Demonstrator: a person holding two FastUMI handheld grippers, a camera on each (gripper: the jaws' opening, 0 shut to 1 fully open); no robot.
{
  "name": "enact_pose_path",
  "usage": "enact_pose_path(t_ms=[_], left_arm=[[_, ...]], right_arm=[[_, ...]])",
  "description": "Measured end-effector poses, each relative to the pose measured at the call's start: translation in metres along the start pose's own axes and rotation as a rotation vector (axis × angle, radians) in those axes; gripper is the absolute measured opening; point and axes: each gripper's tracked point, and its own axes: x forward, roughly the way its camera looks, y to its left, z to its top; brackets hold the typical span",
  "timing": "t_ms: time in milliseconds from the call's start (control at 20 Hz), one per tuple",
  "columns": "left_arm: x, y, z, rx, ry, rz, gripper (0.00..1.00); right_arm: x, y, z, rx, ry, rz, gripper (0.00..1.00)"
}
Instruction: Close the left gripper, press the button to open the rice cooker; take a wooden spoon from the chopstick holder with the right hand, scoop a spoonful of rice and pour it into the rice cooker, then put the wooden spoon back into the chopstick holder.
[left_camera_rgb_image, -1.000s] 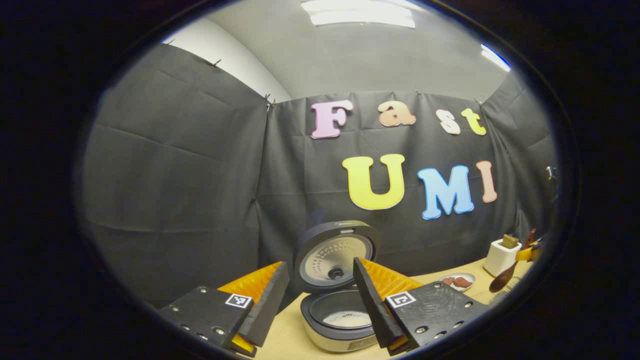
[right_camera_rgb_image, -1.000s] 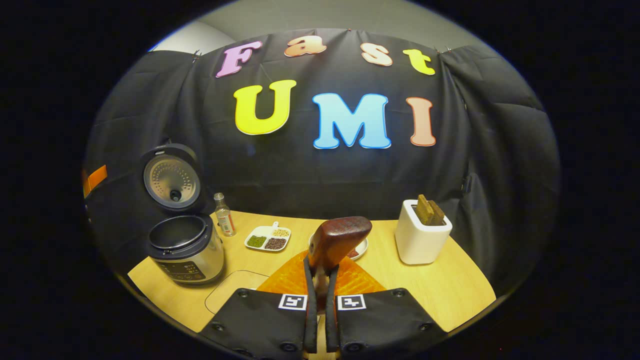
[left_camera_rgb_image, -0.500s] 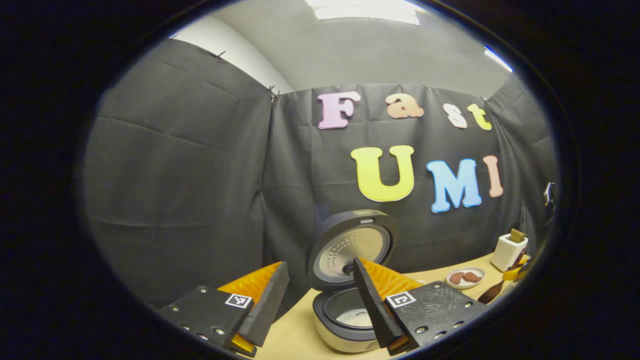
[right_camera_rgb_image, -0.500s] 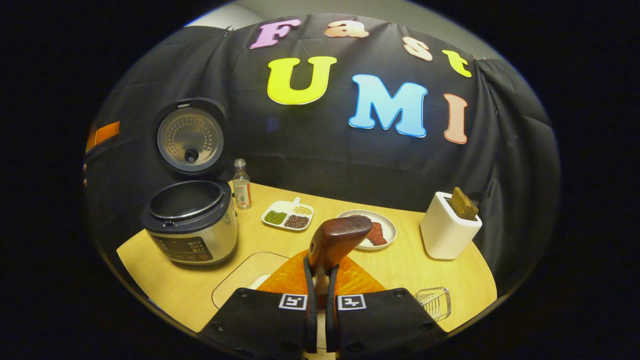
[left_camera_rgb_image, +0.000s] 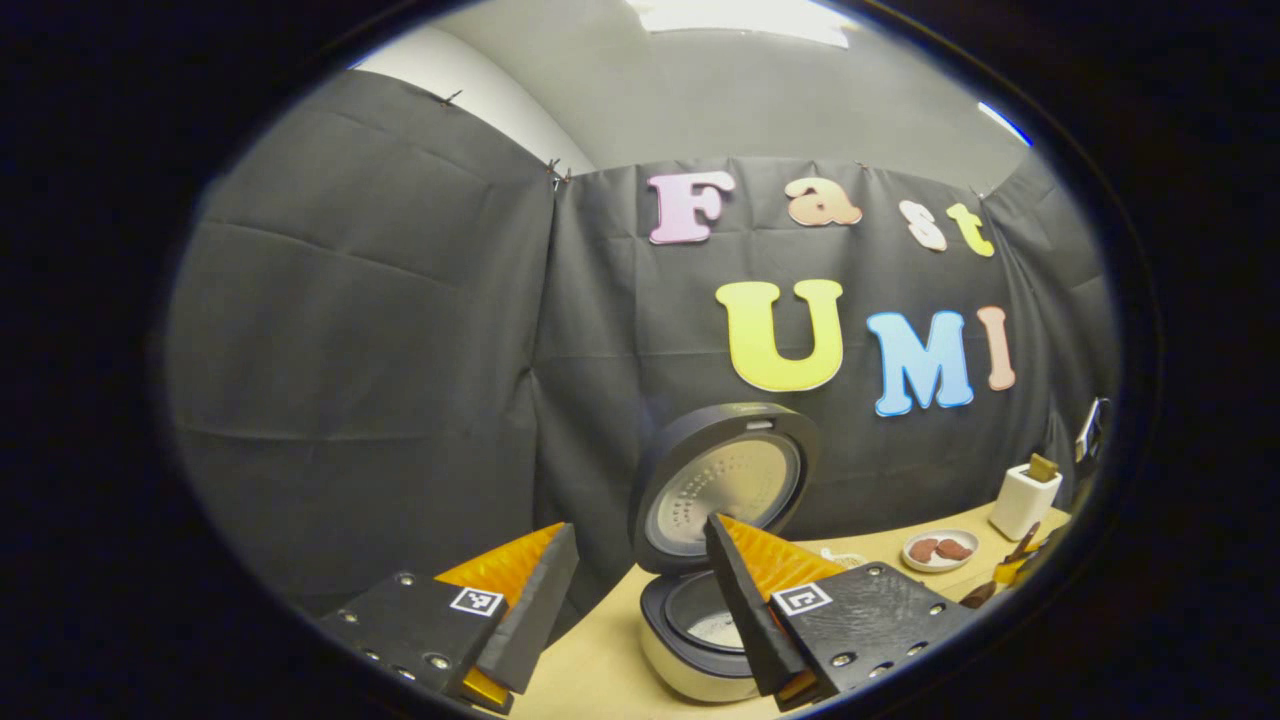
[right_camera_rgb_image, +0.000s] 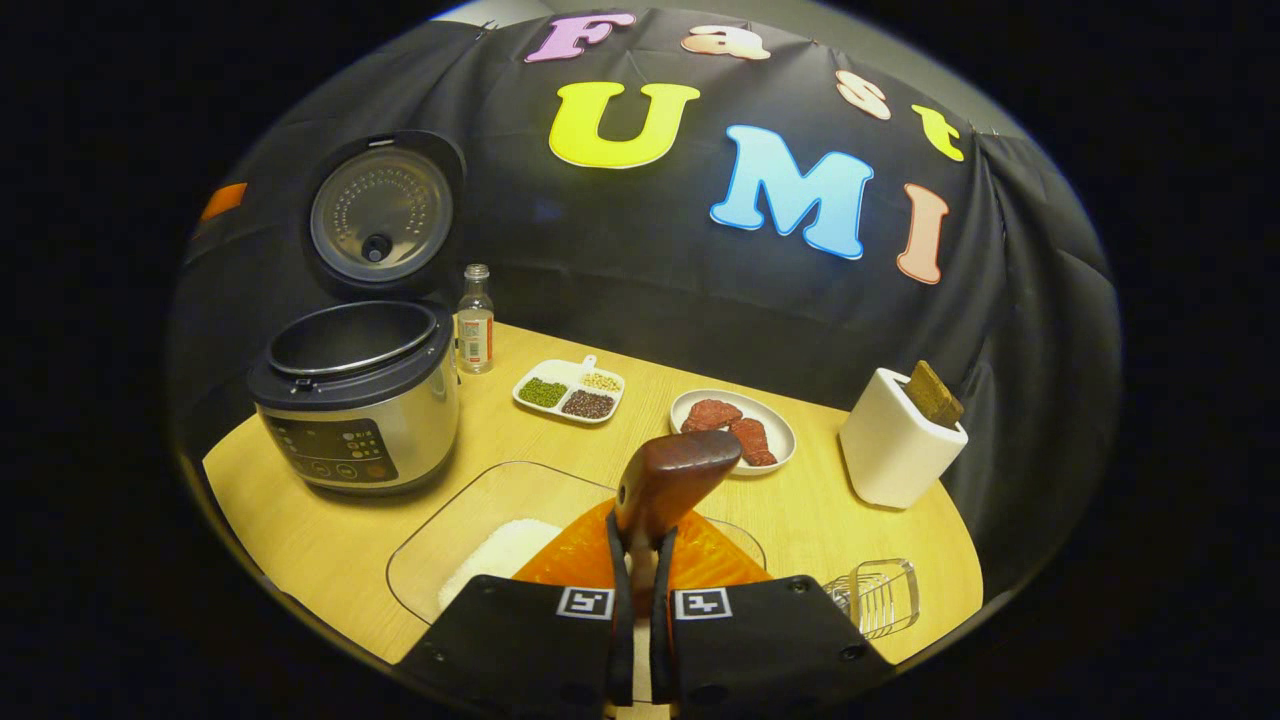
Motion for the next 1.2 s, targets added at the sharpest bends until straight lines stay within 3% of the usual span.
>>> enact_pose_path(t_ms=[350, 850, 1200], left_arm=[[-0.009, -0.007, 0.006, 0.004, -0.007, 0.0, 0.81], [-0.024, -0.013, 0.021, 0.023, -0.026, 0.004, 0.81], [-0.031, -0.017, 0.033, 0.029, -0.041, 0.011, 0.82]], right_arm=[[-0.007, 0.026, -0.006, 0.167, 0.027, 0.096, 0.08], [-0.007, -0.01, -0.02, 0.761, 0.115, 0.188, 0.08], [-0.016, -0.047, -0.019, 1.038, 0.106, 0.22, 0.08]])
